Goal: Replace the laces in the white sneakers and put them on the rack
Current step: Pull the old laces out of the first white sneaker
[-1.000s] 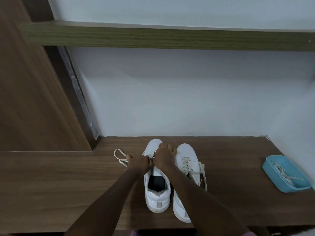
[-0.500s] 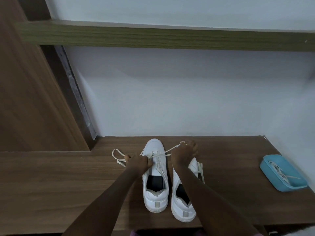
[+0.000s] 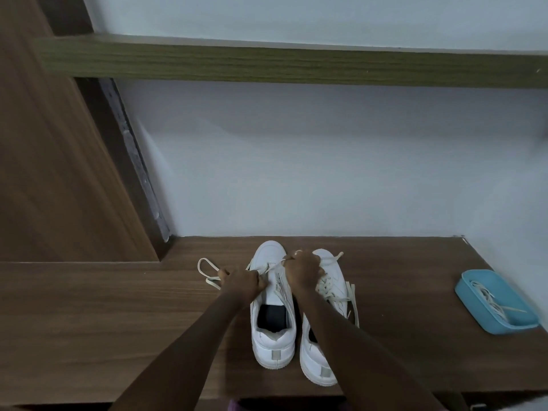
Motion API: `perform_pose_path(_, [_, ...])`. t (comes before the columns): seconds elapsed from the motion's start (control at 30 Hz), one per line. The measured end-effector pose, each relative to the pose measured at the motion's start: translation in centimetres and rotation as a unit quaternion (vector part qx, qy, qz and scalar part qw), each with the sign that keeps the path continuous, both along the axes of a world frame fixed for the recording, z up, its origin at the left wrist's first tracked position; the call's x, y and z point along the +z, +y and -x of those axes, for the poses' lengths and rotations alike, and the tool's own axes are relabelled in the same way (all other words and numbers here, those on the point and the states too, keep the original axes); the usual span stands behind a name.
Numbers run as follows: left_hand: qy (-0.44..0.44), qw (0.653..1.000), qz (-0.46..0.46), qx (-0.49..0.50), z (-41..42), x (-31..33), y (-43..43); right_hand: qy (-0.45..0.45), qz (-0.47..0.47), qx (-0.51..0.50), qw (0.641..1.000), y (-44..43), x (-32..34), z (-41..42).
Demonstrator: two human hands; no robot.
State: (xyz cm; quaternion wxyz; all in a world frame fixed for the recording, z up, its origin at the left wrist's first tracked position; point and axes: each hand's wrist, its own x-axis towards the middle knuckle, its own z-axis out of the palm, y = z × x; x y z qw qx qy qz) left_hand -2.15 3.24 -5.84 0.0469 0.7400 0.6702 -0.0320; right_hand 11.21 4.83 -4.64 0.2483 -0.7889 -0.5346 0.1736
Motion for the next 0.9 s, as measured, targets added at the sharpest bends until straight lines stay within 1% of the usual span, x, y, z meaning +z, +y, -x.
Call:
perform_pose_path(0.07, [0.000, 1.000, -0.001, -0.002, 0.0, -0.1, -0.1, 0.075, -0.037, -0.094, 0.992, 0.2, 0.2, -1.4])
perform_pose_path(0.13, [0.000, 1.000, -0.001, -0.004, 0.0, -0.2, -0.1, 0.123, -0.076, -0.171, 0.975, 0.2, 0.6, -2.5])
perform_pose_path(0.23, [0.002, 1.000, 0.004, -0.006, 0.0, 0.1, -0.1, 0.142, -0.090, -0.262, 0.950, 0.0, 1.7, -3.9])
perform_pose_path(0.3, [-0.003, 1.000, 0.009, -0.006, 0.0, 0.2, -0.2, 0.118, -0.078, -0.268, 0.953, 0.0, 1.9, -4.3])
perform_pose_path(0.37, [-0.004, 1.000, 0.013, -0.004, 0.1, 0.4, -0.2, 0.055, -0.075, -0.203, 0.975, -0.2, 1.9, -3.5])
perform_pose_path(0.4, [-0.003, 1.000, 0.014, -0.003, 0.0, 0.5, -0.3, 0.018, -0.095, -0.159, 0.983, -0.2, 1.6, -3.0])
perform_pose_path(0.47, [0.002, 1.000, 0.009, -0.003, -0.3, 0.6, -0.3, -0.034, -0.139, -0.077, 0.987, -0.5, 1.3, -1.9])
perform_pose_path(0.5, [0.003, 1.000, 0.003, 0.000, -0.3, 0.7, -0.4, -0.056, -0.140, -0.042, 0.988, -0.8, 1.3, -1.3])
perform_pose_path(0.57, [-0.012, 1.000, -0.012, 0.005, -0.4, 0.8, -0.4, -0.080, -0.116, 0.028, 0.990, -1.0, 1.1, -0.7])
perform_pose_path(0.63, [-0.073, 0.997, -0.014, 0.019, -0.3, 0.9, -0.2, -0.121, -0.080, 0.092, 0.985, -1.0, 0.7, -0.4])
perform_pose_path(0.67, [-0.101, 0.995, -0.009, 0.021, -0.3, 1.1, 0.0, -0.137, -0.061, 0.125, 0.981, -1.0, 0.4, -0.5])
perform_pose_path(0.73, [-0.123, 0.992, 0.003, 0.014, -0.6, 1.5, 0.4, -0.181, -0.021, 0.182, 0.966, -1.1, -0.1, -0.5])
perform_pose_path(0.8, [-0.115, 0.993, 0.011, 0.009, -0.9, 1.7, 0.8, -0.228, 0.020, 0.197, 0.953, -1.3, -0.7, -0.7])
perform_pose_path(0.9, [-0.090, 0.996, 0.018, 0.006, -1.6, 1.6, 1.3, -0.266, 0.061, 0.171, 0.947, -1.6, -1.2, -1.1])
